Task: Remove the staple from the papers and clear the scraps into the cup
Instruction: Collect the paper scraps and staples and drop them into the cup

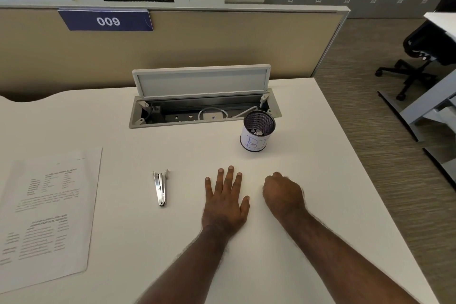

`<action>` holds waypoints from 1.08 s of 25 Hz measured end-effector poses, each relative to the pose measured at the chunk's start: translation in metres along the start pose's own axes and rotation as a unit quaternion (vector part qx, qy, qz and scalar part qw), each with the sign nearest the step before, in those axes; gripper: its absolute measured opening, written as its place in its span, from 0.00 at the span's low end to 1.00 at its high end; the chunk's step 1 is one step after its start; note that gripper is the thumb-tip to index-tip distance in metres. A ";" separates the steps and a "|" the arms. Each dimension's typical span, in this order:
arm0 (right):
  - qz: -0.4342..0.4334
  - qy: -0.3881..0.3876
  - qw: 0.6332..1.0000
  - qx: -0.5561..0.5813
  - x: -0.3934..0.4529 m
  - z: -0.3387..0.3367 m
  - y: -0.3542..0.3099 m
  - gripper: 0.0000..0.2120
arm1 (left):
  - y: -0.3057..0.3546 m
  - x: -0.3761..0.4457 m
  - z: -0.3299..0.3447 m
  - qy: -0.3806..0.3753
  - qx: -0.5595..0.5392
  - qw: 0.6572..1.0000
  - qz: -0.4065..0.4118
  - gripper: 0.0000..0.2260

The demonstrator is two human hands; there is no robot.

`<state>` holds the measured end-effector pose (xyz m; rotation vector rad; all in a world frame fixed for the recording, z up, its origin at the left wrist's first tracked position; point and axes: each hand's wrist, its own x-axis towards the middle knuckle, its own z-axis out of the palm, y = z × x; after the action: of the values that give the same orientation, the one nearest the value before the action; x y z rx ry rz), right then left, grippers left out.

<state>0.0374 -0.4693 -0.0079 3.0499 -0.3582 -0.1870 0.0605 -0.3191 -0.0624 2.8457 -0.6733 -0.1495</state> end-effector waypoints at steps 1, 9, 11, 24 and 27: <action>0.000 0.003 1.000 0.005 -0.001 0.001 -0.001 0.17 | 0.000 0.000 0.000 0.000 0.000 1.000 -0.001 0.29; 0.090 0.055 0.984 0.144 0.033 -0.030 0.012 0.08 | -0.001 0.002 0.002 -0.004 0.003 1.000 -0.003 0.30; 0.084 0.124 0.970 0.194 0.055 -0.050 0.018 0.10 | 0.000 0.002 0.002 -0.003 0.006 1.000 -0.001 0.30; 0.051 0.112 0.975 0.184 0.123 -0.078 0.014 0.10 | 0.000 0.001 0.003 0.001 0.004 1.000 0.005 0.29; 0.047 0.141 0.972 0.182 0.114 -0.078 0.016 0.10 | -0.002 0.000 0.002 -0.011 0.009 1.000 0.004 0.30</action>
<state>0.1536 -0.5076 0.0576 3.3348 -0.5703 0.3535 0.0611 -0.3182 -0.0649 2.8626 -0.6942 -0.1744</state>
